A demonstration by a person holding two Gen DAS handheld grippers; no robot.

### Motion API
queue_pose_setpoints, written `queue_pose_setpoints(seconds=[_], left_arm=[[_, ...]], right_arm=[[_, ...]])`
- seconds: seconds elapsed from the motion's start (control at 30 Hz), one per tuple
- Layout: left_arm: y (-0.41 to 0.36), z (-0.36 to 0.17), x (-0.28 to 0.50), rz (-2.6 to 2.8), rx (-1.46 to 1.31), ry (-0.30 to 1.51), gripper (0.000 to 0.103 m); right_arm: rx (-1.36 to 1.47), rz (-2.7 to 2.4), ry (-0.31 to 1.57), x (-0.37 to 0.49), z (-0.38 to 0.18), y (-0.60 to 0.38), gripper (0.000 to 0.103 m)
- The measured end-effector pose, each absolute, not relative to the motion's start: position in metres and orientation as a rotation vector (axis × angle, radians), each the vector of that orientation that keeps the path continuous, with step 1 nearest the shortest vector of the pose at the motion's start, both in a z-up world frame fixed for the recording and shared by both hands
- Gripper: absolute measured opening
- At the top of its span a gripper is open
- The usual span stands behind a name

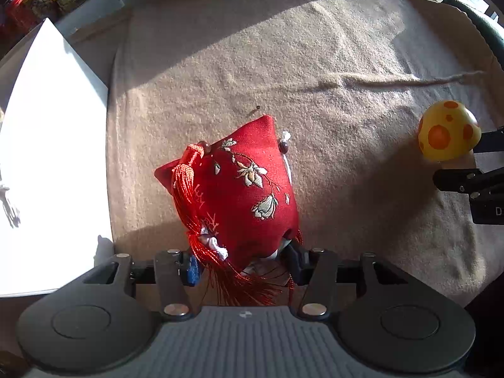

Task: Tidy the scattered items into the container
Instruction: 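Lift the red pouch and mushroom toward the white box with both grippers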

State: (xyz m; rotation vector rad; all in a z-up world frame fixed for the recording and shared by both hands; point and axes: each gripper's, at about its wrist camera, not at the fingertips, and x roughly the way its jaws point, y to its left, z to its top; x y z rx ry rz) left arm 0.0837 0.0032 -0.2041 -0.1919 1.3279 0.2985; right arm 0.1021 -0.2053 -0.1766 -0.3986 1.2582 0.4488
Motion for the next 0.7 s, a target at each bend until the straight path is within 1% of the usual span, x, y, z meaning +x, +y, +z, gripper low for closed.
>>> queue_pose_setpoints(seconds=[0.03, 0.07, 0.33, 0.7], left_arm=[[0.003, -0.204, 0.083, 0.298, -0.192, 1.33, 0.052], [0.003, -0.204, 0.083, 0.298, -0.197, 1.331, 0.051], [0.006, -0.194, 0.077, 0.287, -0.208, 1.364, 0.05], [0.013, -0.148, 0.064, 0.322, -0.146, 1.347, 0.05]], right_arm=[[-0.396, 0.452, 1.27, 0.103, -0.178, -0.205, 0.041], [-0.394, 0.452, 1.279, 0.104, -0.179, -0.205, 0.04], [-0.333, 0.49, 1.294, 0.102, -0.167, -0.207, 0.04], [-0.297, 0.601, 1.248, 0.106, -0.123, -0.188, 0.04]])
